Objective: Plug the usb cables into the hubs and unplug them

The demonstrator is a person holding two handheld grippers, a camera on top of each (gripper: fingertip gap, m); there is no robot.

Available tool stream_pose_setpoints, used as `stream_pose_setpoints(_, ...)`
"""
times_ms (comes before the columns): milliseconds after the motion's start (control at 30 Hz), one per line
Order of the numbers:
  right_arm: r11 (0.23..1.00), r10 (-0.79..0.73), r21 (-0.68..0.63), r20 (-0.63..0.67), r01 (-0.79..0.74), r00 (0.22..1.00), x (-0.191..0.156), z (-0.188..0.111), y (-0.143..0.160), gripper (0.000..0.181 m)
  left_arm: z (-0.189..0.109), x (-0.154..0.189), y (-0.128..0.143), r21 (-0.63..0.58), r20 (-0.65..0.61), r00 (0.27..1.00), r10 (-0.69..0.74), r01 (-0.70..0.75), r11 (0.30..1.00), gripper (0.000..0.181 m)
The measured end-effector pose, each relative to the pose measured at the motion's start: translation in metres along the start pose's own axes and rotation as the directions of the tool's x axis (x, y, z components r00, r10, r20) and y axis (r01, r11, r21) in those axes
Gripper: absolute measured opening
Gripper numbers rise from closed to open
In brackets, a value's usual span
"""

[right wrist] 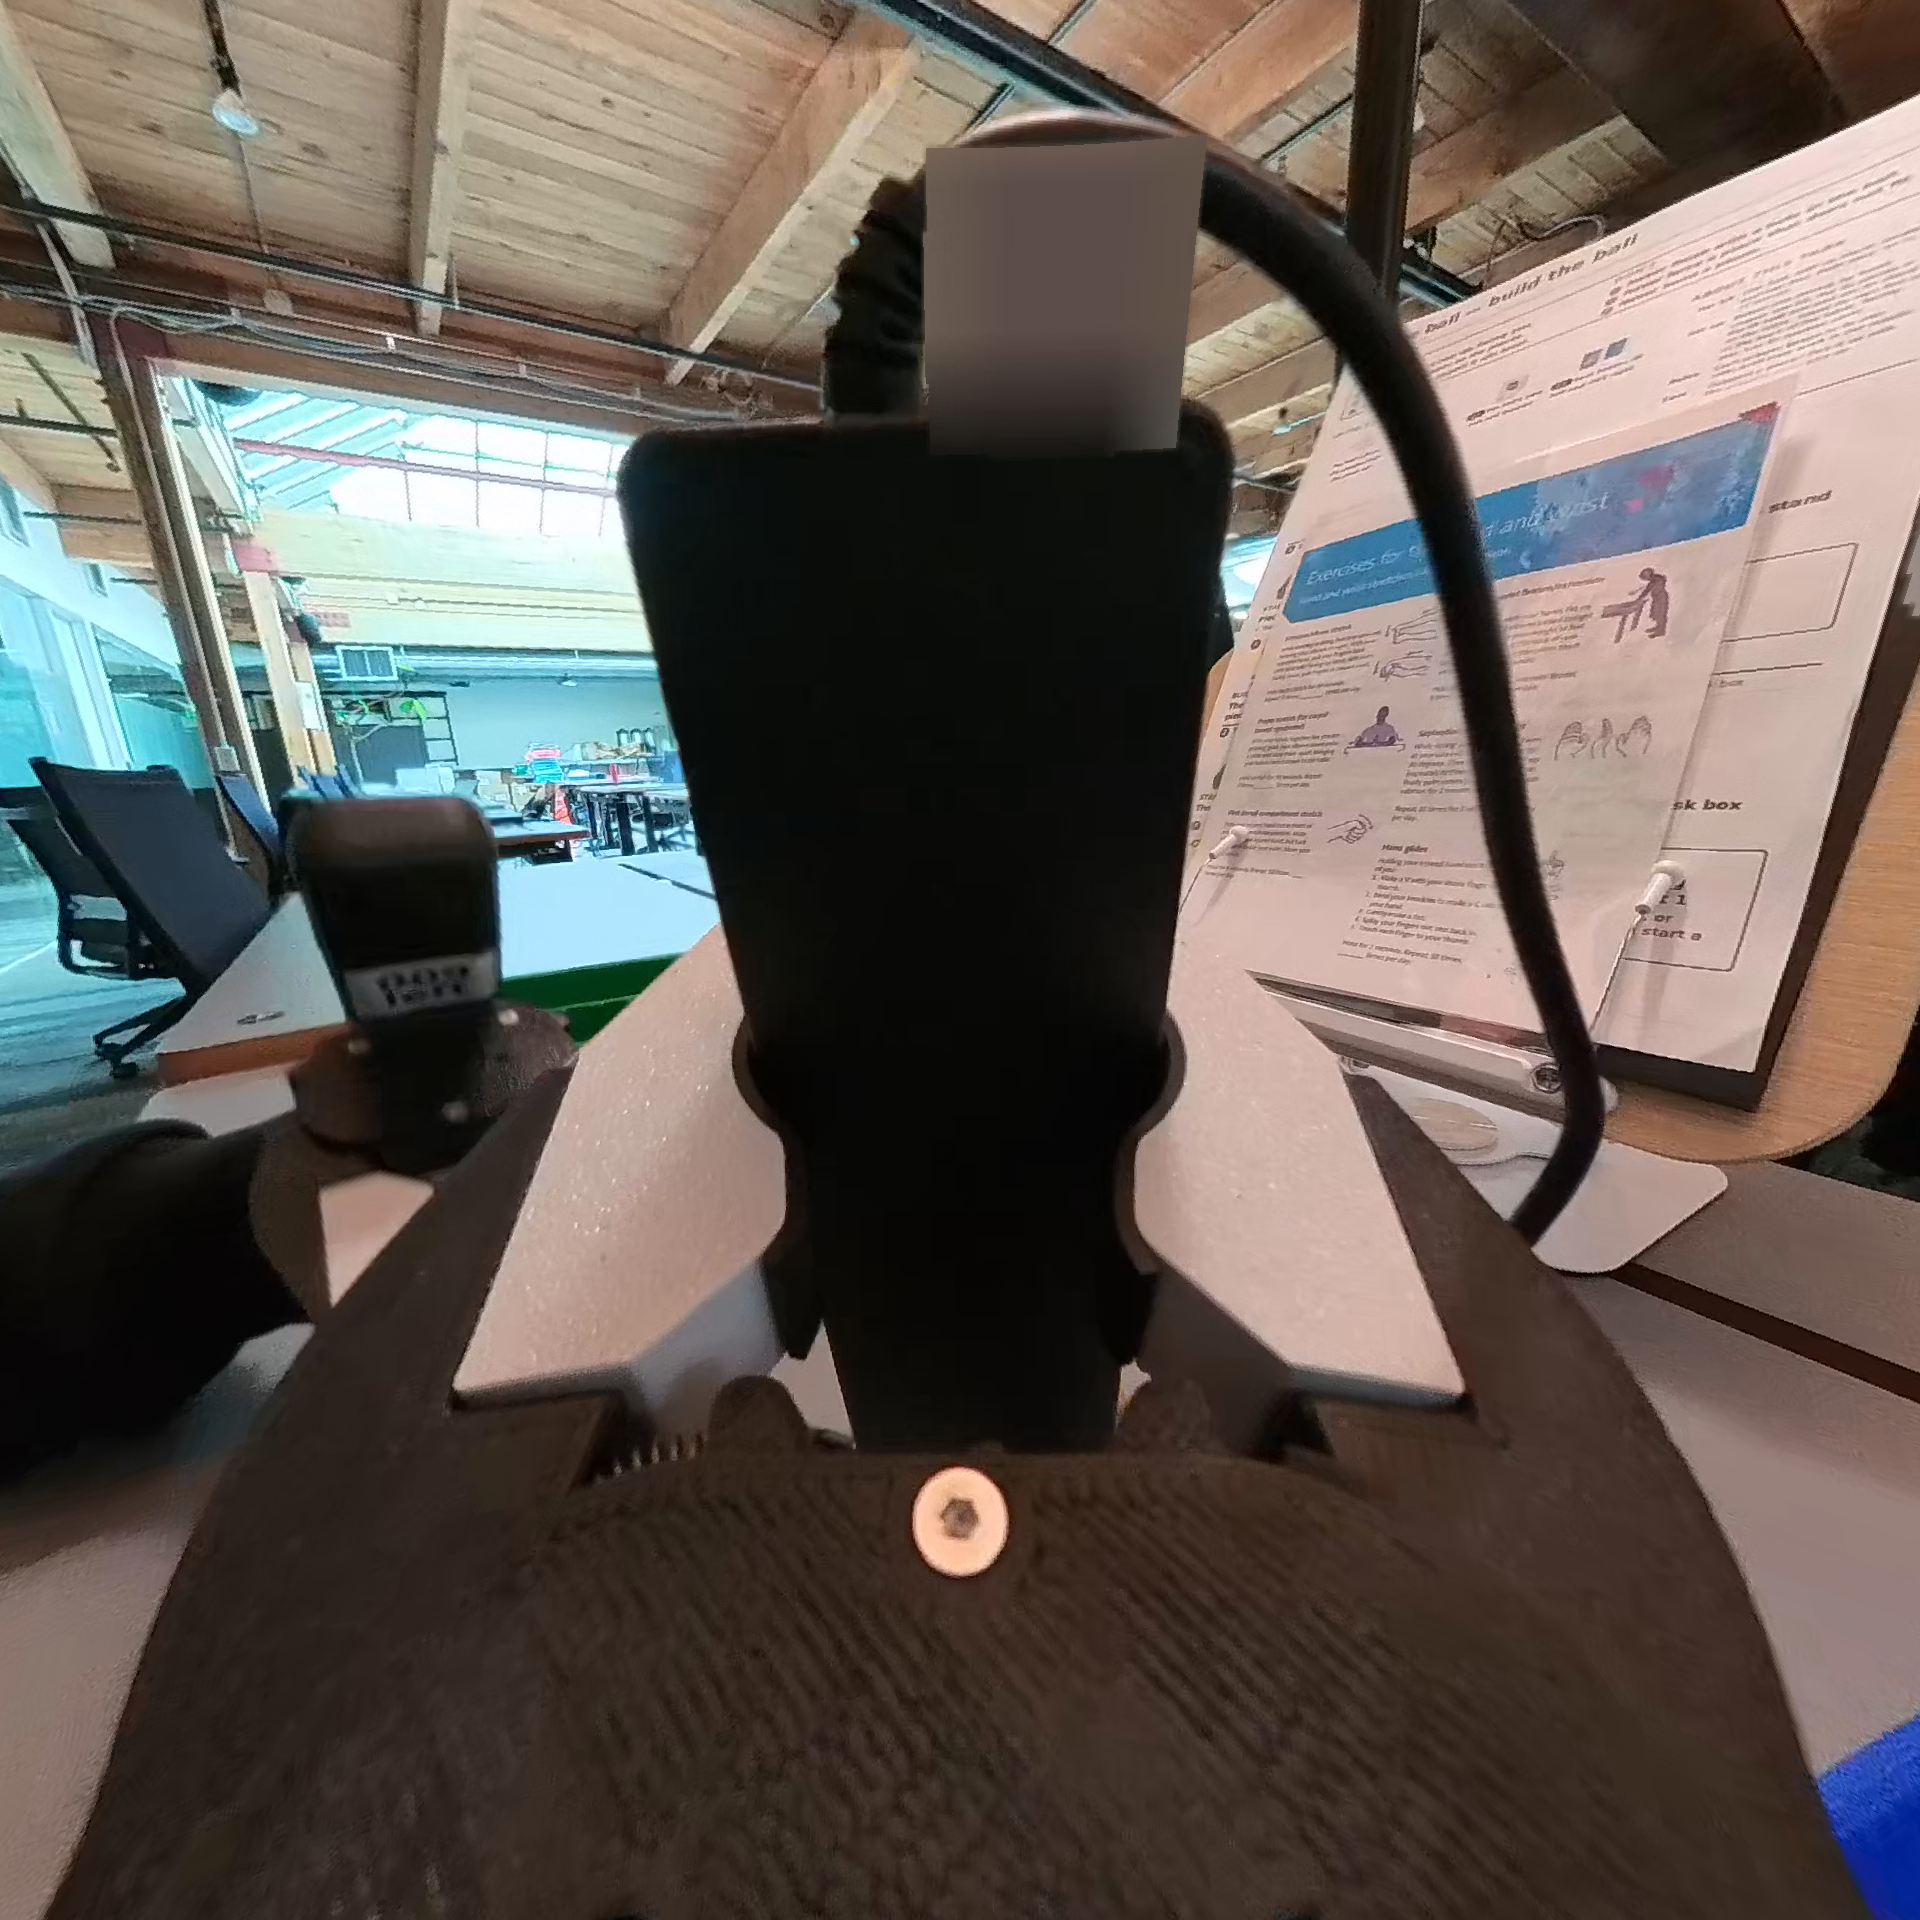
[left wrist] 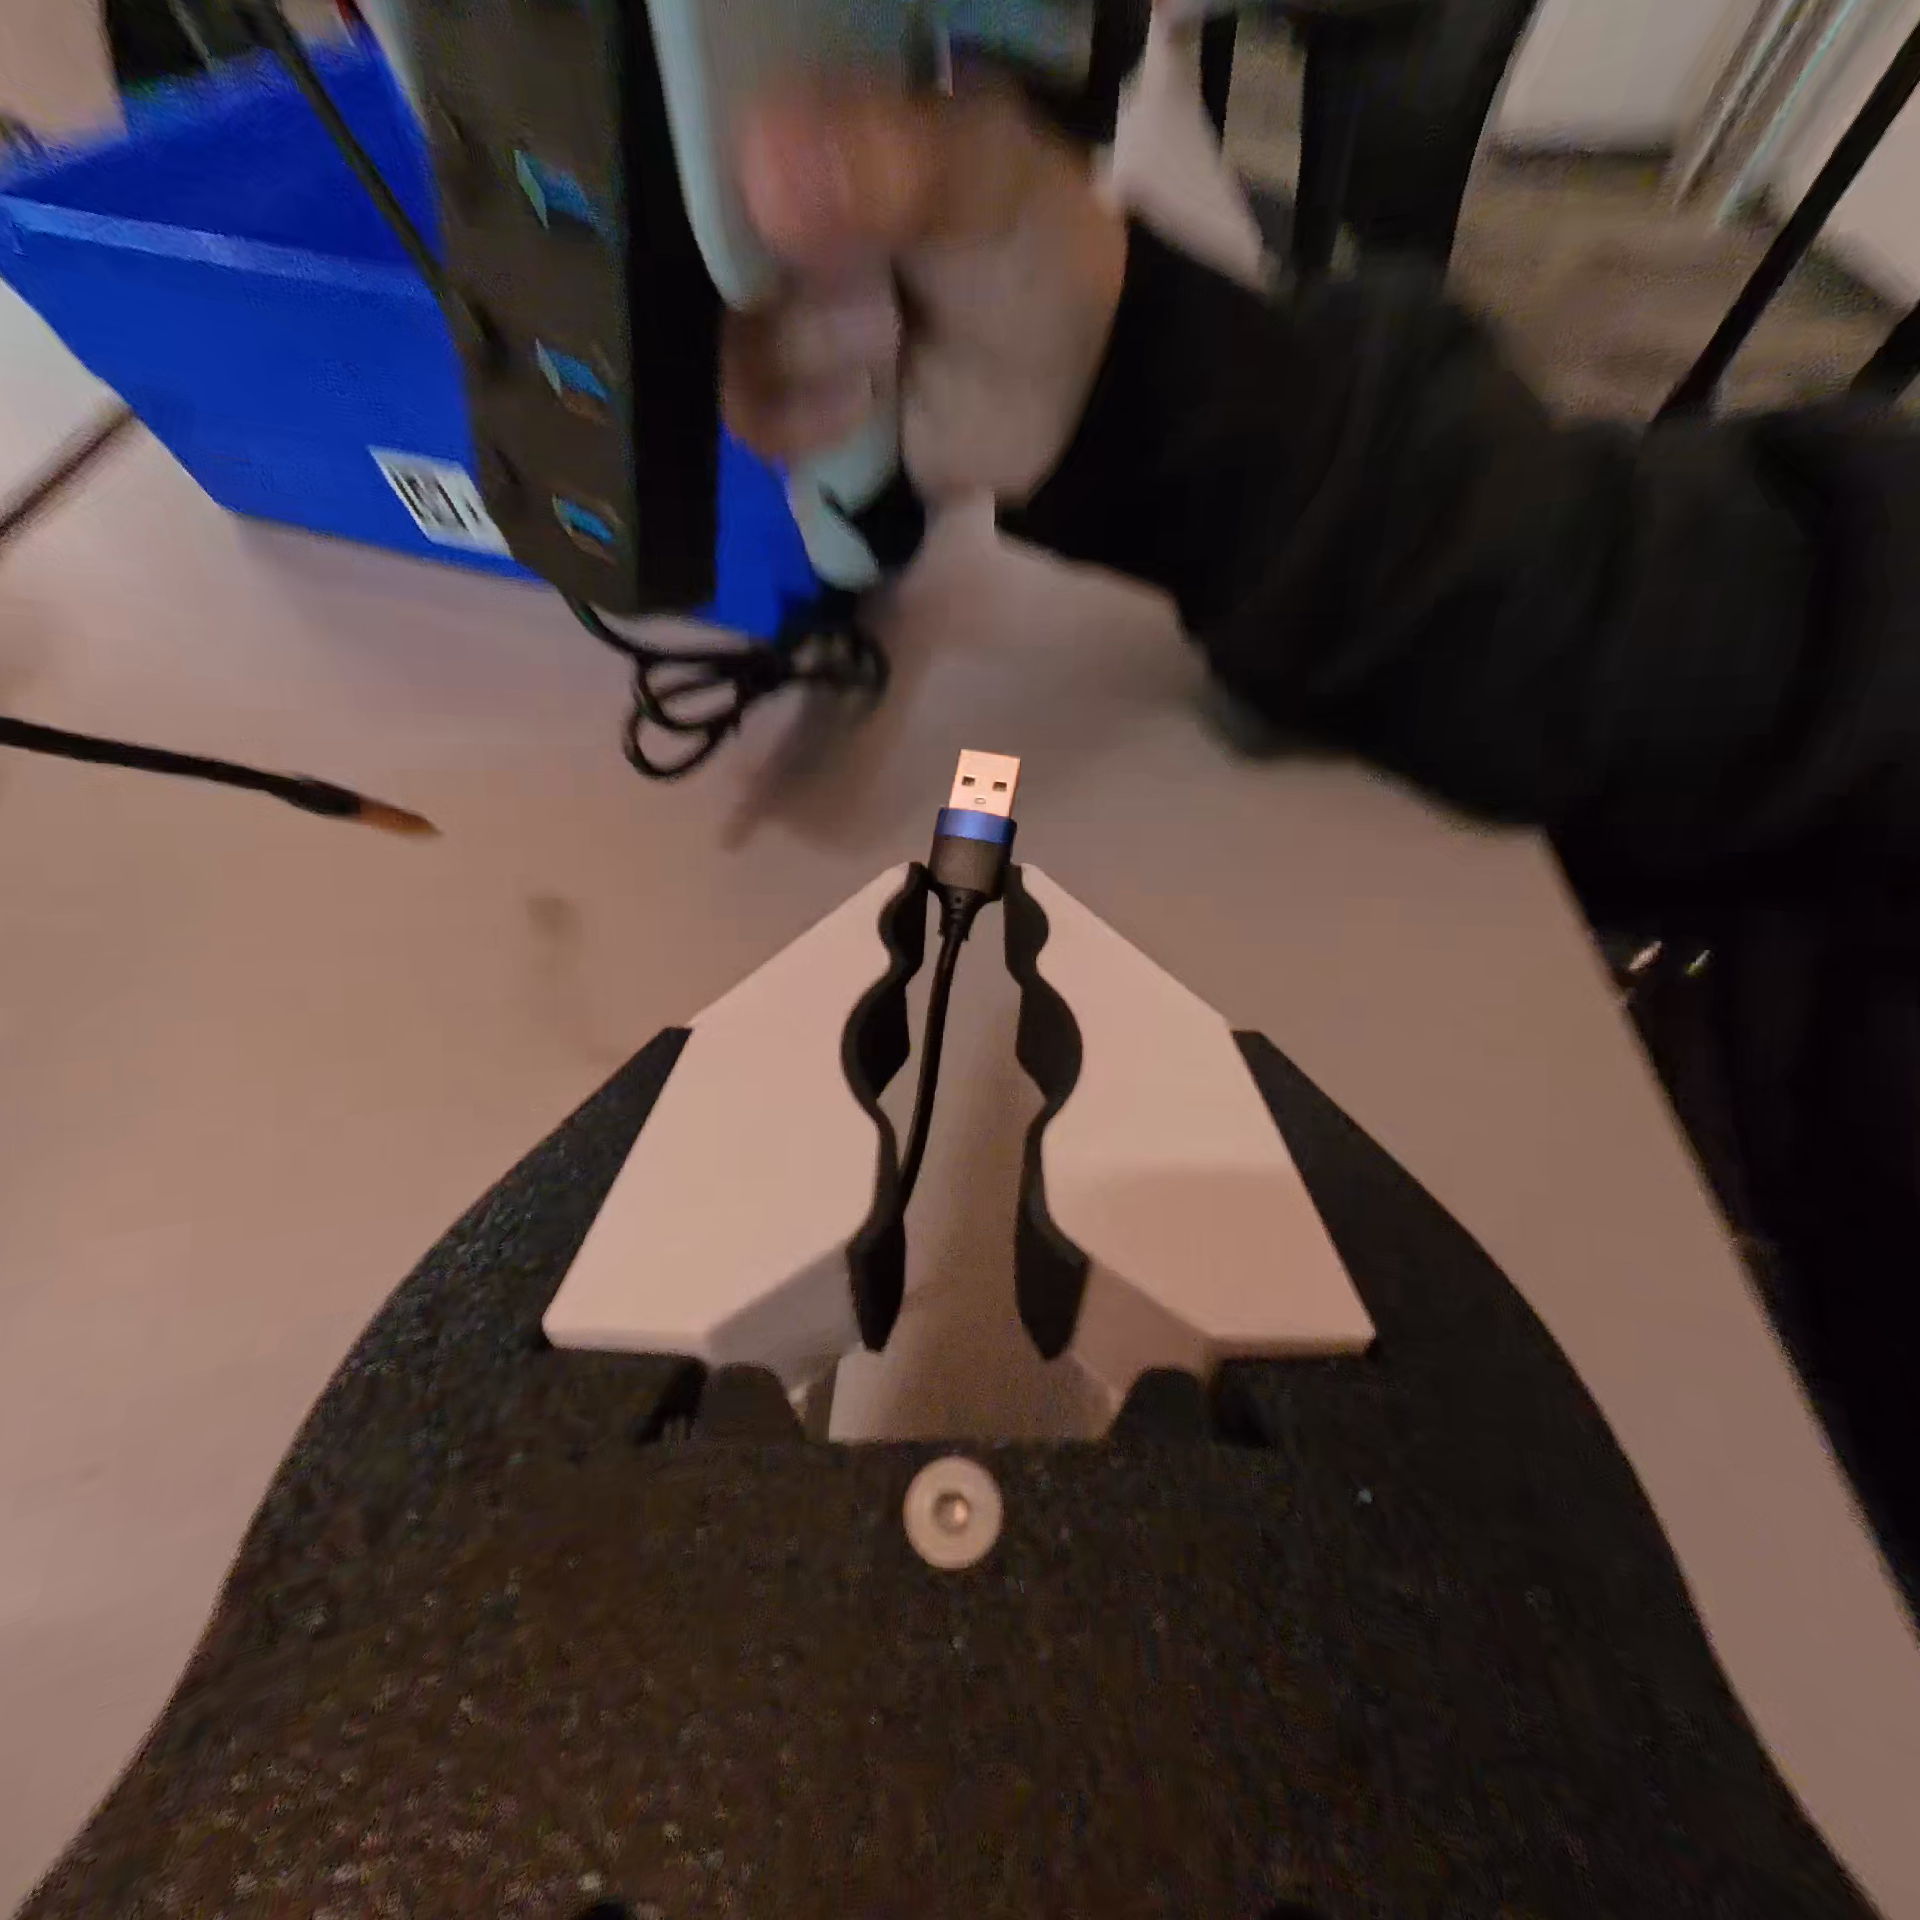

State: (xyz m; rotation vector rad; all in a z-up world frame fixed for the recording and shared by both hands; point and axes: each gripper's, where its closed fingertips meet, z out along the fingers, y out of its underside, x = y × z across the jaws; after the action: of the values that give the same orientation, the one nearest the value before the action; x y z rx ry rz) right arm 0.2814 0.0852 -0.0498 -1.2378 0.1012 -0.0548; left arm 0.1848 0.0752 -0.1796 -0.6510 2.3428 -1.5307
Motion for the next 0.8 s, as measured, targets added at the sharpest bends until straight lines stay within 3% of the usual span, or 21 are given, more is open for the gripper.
stream_pose_setpoints(33, 1.0, 0.008, 0.007, -0.004, -0.008, 1.0, 0.001, 0.001, 0.0, 0.062, -0.012, 0.0, -0.015, 0.08, -0.003, 1.0, -0.025, 0.026, 0.996, 0.013)
stream_pose_setpoints(100, 1.0, 0.025, 0.013, 0.0, -0.025, 1.0, 0.0, 0.003, 0.002, 0.062, -0.035, -0.005, -0.039, 0.221, -0.019, 0.993, -0.117, 0.118, 0.968, 0.013)
stream_pose_setpoints(200, 0.999, 0.003, -0.042, 0.033, -0.001, 0.999, -0.009, 0.008, 0.017, 0.063, -0.072, -0.01, -0.077, 0.426, -0.123, 0.952, -0.28, 0.305, 0.852, 0.013)
stream_pose_setpoints(267, 0.998, -0.004, -0.066, 0.06, 0.008, 0.998, -0.015, 0.008, 0.022, 0.062, -0.09, -0.009, -0.097, 0.494, -0.155, 0.94, -0.302, 0.339, 0.801, 0.012)
stream_pose_setpoints(333, 0.999, 0.027, -0.038, 0.113, -0.023, 0.993, -0.024, 0.007, 0.016, 0.062, -0.1, -0.008, -0.107, 0.498, -0.094, 0.956, -0.277, 0.286, 0.819, 0.012)
stream_pose_setpoints(367, 0.999, 0.046, -0.025, 0.152, -0.042, 0.987, -0.029, 0.006, 0.012, 0.062, -0.1, -0.009, -0.105, 0.457, -0.009, 0.969, -0.247, 0.224, 0.861, 0.013)
stream_pose_setpoints(433, 0.999, 0.039, -0.031, 0.211, -0.033, 0.977, -0.041, 0.004, 0.012, 0.062, -0.096, -0.02, -0.085, 0.25, 0.237, 0.963, -0.128, 0.067, 0.966, 0.013)
stream_pose_setpoints(500, 0.997, 0.038, -0.079, 0.264, -0.018, 0.964, -0.052, 0.004, 0.021, 0.062, -0.092, -0.022, -0.072, 0.069, 0.354, 0.935, -0.006, -0.02, 0.997, 0.013)
stream_pose_setpoints(633, 0.982, 0.022, -0.183, 0.341, 0.043, 0.94, -0.076, 0.006, 0.044, 0.062, -0.077, 0.001, -0.073, -0.022, 0.291, 0.954, 0.067, -0.063, 0.998, 0.013)
stream_pose_setpoints(800, 0.932, -0.043, -0.324, 0.341, 0.16, 0.939, -0.091, 0.013, 0.068, 0.062, -0.083, -0.006, -0.05, -0.214, 0.356, 0.921, 0.157, -0.083, 0.973, 0.013)
